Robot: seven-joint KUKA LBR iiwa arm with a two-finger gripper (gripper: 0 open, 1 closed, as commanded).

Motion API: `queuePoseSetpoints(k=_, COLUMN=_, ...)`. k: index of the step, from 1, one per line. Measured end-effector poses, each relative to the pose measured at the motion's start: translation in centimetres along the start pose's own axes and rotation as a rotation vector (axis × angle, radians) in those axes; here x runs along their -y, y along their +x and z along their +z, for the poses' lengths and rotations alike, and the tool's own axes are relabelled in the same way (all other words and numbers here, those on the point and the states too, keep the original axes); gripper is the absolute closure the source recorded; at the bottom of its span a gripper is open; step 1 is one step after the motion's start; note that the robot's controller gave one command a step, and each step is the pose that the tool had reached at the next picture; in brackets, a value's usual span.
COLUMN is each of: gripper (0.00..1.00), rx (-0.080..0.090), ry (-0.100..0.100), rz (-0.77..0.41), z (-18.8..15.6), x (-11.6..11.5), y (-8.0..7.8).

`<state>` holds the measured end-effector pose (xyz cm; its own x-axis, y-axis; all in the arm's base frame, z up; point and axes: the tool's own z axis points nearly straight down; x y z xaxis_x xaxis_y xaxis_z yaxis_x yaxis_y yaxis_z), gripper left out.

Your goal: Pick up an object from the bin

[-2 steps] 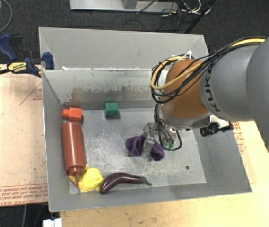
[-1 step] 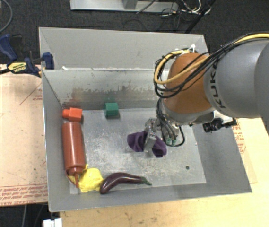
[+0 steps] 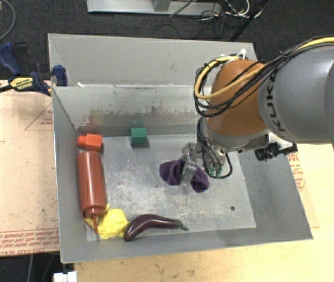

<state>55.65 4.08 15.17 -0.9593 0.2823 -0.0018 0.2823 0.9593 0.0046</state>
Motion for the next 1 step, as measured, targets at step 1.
queuePoseSetpoints(k=1, gripper=1.0, rx=0.001, ry=-0.001, rz=0.0, z=-1.4, x=-0.02, y=-0.04)
